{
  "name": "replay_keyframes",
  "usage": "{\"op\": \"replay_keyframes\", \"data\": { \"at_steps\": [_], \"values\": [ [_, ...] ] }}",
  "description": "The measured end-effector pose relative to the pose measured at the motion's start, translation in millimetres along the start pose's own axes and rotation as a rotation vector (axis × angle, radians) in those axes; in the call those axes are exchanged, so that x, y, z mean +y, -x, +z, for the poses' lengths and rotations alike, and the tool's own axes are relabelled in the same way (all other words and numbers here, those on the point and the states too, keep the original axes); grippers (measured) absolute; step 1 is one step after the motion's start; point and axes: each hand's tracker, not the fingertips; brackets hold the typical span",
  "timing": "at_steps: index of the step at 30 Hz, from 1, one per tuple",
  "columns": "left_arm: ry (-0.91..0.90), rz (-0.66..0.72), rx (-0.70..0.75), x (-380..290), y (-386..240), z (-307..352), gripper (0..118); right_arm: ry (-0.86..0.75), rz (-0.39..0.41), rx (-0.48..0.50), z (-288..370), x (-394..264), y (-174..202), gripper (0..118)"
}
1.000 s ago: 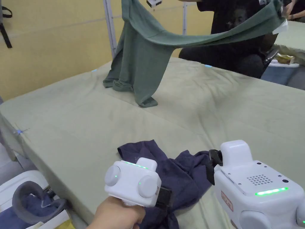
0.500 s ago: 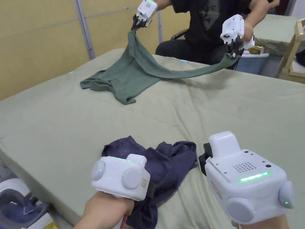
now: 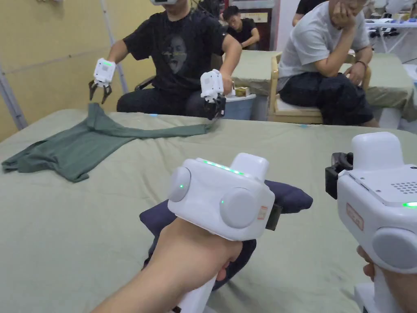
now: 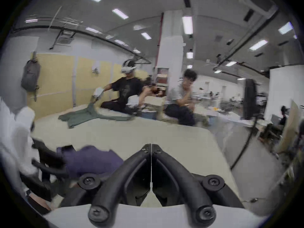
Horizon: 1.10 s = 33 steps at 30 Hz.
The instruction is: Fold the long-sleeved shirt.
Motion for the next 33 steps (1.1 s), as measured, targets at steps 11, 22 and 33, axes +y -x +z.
{"op": "replay_keyframes", "data": {
  "at_steps": [11, 22, 33],
  "values": [
    [0.148, -0.275, -0.269, 28.8, -222.4, -133.6, 32, 0.1, -0.033, -0.336, 63.5, -39.1, -156.8, 11],
    [0.265, 0.009, -0.216, -18.6, -144.0, -174.5, 118, 0.208, -0.088, -0.302, 44.4, -85.5, -153.4, 11],
    [-0.172, 0.237, 0.12, -68.1, 63.4, -13.6, 118, 0.234, -0.11, -0.128, 18.0, -112.3, -81.0, 11]
  ]
}}
